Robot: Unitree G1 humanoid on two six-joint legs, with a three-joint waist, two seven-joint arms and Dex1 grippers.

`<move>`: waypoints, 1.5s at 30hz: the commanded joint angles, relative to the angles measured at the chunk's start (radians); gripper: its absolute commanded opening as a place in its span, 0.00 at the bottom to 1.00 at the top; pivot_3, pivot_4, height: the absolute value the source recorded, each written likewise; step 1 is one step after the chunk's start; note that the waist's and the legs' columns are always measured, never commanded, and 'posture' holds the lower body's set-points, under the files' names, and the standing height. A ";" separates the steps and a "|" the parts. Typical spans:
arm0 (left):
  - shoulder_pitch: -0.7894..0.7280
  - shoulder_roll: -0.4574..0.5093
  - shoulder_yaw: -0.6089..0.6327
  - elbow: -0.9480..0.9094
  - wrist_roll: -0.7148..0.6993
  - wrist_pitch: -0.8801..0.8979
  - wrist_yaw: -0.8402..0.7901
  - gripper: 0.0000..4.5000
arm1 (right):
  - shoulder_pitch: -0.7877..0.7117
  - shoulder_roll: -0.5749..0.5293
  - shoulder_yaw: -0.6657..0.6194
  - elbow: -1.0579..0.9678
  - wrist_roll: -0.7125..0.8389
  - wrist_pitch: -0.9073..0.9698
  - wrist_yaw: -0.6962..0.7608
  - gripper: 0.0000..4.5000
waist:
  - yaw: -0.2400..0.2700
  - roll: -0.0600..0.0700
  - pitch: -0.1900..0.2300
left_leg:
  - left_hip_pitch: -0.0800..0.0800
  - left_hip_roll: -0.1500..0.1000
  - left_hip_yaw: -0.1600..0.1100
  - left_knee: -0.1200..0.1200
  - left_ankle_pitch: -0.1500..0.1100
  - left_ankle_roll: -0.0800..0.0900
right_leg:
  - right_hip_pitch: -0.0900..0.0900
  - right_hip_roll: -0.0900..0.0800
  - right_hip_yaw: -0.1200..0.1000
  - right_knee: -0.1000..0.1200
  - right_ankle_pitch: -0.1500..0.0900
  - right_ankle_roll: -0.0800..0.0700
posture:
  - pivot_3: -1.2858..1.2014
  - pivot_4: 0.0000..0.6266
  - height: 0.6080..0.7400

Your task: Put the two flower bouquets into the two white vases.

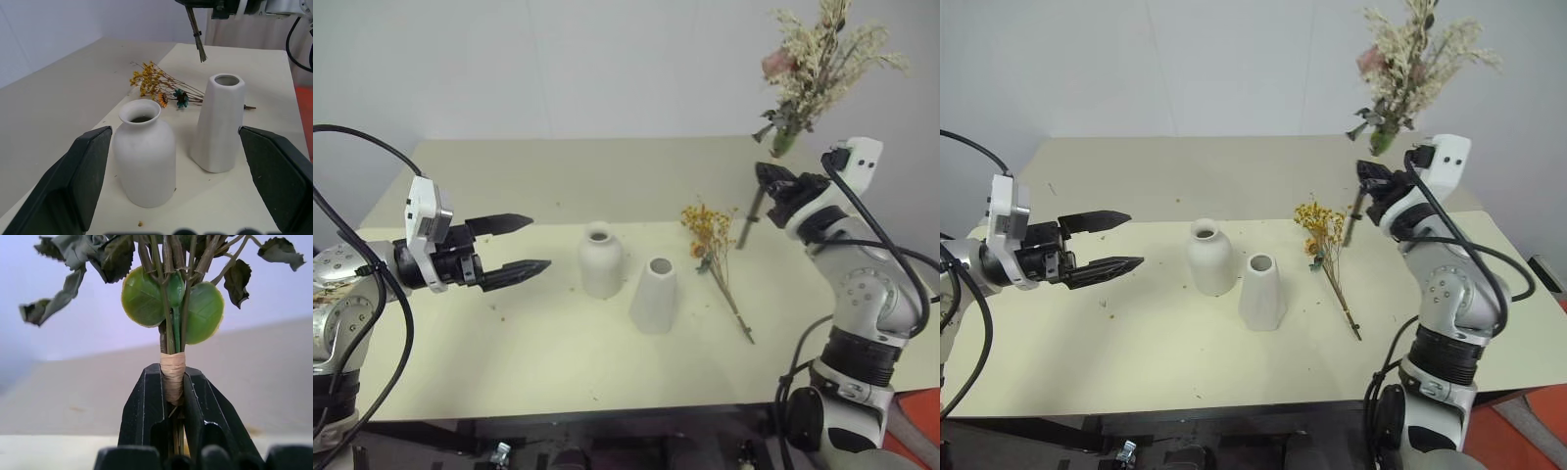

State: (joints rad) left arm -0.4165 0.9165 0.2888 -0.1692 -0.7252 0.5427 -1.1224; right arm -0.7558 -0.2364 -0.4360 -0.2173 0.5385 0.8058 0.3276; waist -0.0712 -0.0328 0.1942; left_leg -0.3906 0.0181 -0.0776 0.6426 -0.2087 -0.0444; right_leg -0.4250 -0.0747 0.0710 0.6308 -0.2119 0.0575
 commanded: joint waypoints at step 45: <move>-0.142 0.026 -0.006 0.040 0.011 0.052 -0.003 1.00 | -0.179 0.315 0.439 0.494 -0.155 -0.754 0.268 0.05 | -0.001 0.002 0.001 | 0.000 0.001 -0.001 -0.001 0.000 0.000 | -0.002 0.001 -0.001 0.001 0.000 -0.001 | 0.52 0.24 1.00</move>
State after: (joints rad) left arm -0.5445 0.9189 0.2557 -0.1226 -0.7094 0.5921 -1.1234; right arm -0.9063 0.0709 -0.0026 0.2934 0.3922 0.0969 0.5883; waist -0.0726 -0.0310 0.1953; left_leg -0.3906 0.0188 -0.0787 0.6415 -0.2087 -0.0445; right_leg -0.4266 -0.0735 0.0704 0.6314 -0.2117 0.0568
